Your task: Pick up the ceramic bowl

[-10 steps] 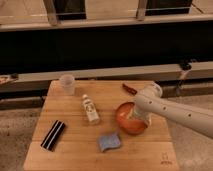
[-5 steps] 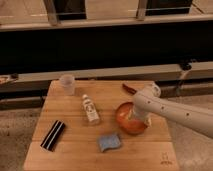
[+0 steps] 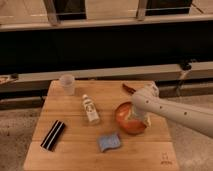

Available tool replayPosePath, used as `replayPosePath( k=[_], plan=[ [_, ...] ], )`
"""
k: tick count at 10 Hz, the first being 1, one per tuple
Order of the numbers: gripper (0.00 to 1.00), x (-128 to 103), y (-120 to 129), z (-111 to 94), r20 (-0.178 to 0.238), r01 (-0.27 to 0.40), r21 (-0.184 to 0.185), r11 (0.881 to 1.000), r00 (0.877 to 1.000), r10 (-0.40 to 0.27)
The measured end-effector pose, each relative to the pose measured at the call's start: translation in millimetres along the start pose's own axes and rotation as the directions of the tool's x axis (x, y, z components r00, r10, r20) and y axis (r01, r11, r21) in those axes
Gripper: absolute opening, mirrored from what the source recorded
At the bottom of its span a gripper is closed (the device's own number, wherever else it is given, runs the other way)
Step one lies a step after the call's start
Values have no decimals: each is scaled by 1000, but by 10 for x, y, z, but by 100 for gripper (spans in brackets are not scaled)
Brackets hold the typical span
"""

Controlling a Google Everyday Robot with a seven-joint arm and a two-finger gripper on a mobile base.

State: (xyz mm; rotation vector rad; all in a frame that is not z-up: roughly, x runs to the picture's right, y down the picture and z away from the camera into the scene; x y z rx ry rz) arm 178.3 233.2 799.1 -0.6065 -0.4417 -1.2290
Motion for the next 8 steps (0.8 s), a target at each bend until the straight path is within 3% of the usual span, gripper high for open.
replayPosePath(
  k=[8],
  plan=[
    [80, -32, -34, 45, 18, -2, -6, 1000, 1000, 2]
  ],
)
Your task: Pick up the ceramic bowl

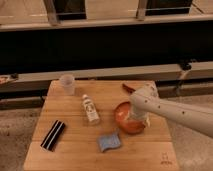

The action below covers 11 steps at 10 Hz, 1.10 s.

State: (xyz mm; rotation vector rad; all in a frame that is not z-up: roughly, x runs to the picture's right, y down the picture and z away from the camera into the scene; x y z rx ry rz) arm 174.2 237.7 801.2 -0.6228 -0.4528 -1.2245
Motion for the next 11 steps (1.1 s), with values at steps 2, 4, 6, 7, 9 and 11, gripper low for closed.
replayPosePath(
  k=[2, 4, 6, 7, 9, 11],
  plan=[
    [80, -5, -16, 6, 2, 1, 0, 1000, 1000, -1],
    [80, -12, -24, 18, 6, 0, -1, 1000, 1000, 0],
    [79, -29, -31, 39, 12, 1, -3, 1000, 1000, -1],
    [72, -39, -28, 45, 16, 1, -4, 1000, 1000, -1],
    [58, -44, -37, 44, 18, 1, -4, 1000, 1000, -1],
    [61, -53, -54, 51, 24, 3, -5, 1000, 1000, -3]
  ],
)
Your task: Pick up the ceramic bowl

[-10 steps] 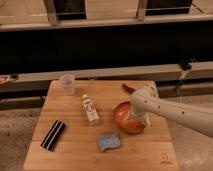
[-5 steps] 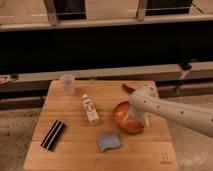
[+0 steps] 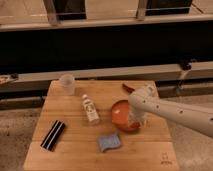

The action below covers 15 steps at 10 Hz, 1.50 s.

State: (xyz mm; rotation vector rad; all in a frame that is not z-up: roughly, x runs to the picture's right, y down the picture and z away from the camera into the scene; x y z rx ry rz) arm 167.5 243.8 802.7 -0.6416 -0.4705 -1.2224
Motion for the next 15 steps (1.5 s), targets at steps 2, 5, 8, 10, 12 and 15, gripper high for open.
replayPosePath(
  k=[2, 5, 8, 10, 12, 15],
  plan=[
    [62, -1, -17, 6, 4, 4, -3, 1000, 1000, -4],
    [34, 1, -21, -26, 2, 15, -13, 1000, 1000, -15],
    [5, 11, -6, -92, -4, 16, -4, 1000, 1000, -16],
    [0, 15, -49, -174, -6, 28, -3, 1000, 1000, -28],
    [0, 41, -48, -309, -13, 32, -4, 999, 999, -32],
    [0, 41, -62, -335, -16, 44, 0, 999, 999, -44]
  ],
)
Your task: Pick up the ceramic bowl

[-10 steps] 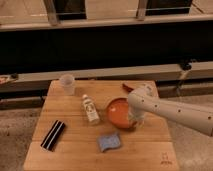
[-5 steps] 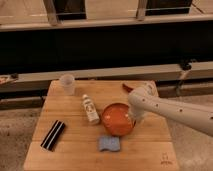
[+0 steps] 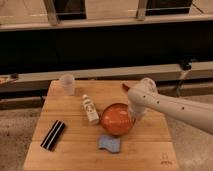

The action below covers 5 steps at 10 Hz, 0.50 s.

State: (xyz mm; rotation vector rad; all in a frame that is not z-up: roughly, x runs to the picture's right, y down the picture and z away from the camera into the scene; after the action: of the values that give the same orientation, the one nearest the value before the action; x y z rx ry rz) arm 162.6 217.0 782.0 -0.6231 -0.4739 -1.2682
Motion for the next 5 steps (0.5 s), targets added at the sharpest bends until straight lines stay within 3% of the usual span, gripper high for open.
replayPosePath(
  k=[5],
  plan=[
    [0, 19, -54, -113, 8, 14, 12, 1000, 1000, -15]
  ],
)
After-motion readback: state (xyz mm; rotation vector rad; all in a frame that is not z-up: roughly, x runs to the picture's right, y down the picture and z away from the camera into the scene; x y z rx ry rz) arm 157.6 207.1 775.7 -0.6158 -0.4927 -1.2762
